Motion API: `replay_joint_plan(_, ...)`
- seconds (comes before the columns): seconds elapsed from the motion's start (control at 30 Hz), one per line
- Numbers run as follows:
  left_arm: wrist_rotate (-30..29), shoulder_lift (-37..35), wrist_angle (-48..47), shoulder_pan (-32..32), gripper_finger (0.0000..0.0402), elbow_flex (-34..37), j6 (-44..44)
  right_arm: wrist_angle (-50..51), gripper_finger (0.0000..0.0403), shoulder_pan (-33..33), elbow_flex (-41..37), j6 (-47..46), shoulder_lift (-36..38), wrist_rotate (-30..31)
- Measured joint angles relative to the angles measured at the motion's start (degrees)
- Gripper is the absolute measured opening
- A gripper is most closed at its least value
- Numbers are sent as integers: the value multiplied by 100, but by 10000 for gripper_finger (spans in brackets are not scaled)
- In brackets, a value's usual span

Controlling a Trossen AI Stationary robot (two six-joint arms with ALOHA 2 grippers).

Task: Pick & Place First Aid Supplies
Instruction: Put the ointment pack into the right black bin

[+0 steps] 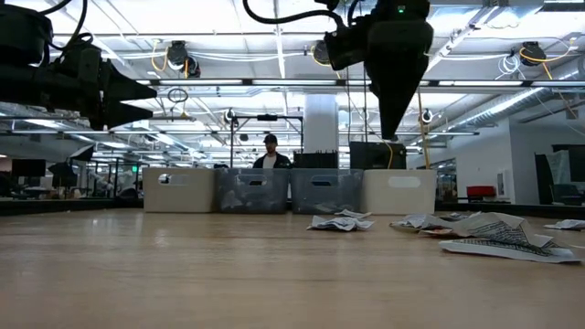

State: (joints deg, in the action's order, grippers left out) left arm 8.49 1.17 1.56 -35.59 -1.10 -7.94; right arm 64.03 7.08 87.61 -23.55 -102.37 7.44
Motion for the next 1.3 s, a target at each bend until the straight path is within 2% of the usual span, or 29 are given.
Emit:
replay_joint_plan(0.13, 0, 0, 0, 2, 392, 2, 0, -71, 155, -170, 0, -299, 0, -11)
replay_joint_plan(0.3, 0, 0, 0, 0, 392, 2, 0, -207, 155, -785, 0, -867, -4, 0)
replay_joint_plan(0.53, 0, 0, 0, 0, 392, 2, 0, -477, 155, -1629, 0, -874, -8, 4)
replay_joint_plan(0.67, 0, 0, 0, 2, 392, 2, 0, -632, 155, -2010, 1, -936, -253, 0)
replay_joint_plan(1.0, -2, 0, 0, 0, 392, 2, 0, -960, 155, -2294, 0, -895, -1028, -35)
replay_joint_plan(1.3, 0, 0, 2, 0, 392, 2, 0, -1239, 155, -2469, 4, -1127, -1523, -391)
